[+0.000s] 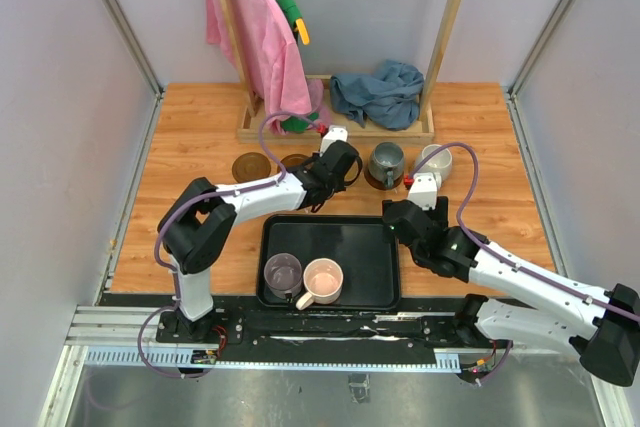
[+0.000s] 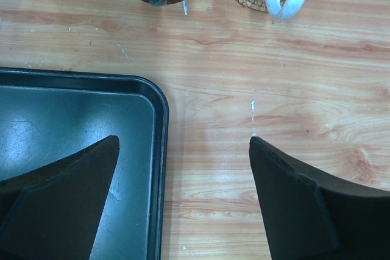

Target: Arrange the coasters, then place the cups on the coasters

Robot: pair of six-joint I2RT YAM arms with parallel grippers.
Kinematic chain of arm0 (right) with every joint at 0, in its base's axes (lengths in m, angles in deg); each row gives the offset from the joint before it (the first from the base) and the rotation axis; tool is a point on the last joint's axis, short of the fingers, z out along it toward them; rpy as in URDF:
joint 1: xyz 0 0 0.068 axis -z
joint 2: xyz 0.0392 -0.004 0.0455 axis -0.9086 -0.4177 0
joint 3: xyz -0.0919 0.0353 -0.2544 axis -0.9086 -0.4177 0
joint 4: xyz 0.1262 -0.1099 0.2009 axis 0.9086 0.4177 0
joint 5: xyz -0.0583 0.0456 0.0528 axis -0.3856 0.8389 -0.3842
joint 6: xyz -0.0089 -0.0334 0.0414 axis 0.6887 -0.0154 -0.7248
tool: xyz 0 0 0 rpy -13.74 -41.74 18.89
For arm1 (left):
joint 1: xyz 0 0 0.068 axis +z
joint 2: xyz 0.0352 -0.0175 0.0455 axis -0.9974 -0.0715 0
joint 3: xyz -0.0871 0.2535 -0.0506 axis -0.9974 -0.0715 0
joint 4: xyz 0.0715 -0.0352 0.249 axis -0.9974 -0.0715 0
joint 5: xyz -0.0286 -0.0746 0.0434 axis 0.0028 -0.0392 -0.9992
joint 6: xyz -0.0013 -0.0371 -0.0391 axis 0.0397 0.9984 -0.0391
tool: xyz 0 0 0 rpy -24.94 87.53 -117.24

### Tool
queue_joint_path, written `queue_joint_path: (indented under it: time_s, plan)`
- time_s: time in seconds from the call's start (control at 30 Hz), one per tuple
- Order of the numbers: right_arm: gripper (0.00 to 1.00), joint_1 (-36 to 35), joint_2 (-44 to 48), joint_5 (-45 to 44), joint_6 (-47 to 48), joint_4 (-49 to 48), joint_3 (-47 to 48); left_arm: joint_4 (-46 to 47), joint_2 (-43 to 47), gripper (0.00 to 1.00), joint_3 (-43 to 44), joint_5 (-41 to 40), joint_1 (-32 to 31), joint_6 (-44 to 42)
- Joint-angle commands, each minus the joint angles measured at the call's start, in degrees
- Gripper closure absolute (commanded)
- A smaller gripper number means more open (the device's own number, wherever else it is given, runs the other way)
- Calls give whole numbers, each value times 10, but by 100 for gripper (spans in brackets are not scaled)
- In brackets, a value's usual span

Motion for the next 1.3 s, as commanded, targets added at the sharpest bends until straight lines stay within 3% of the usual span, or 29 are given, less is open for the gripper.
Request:
queue_joint_path:
  time_s: [0.0, 1.27]
  plan:
    - [11, -6, -3, -14, 1, 1, -1, 54, -9, 99, 20, 0, 0, 7]
    - [11, -7, -23, 1, 5, -11, -6, 80, -31, 100, 14, 11, 8, 10]
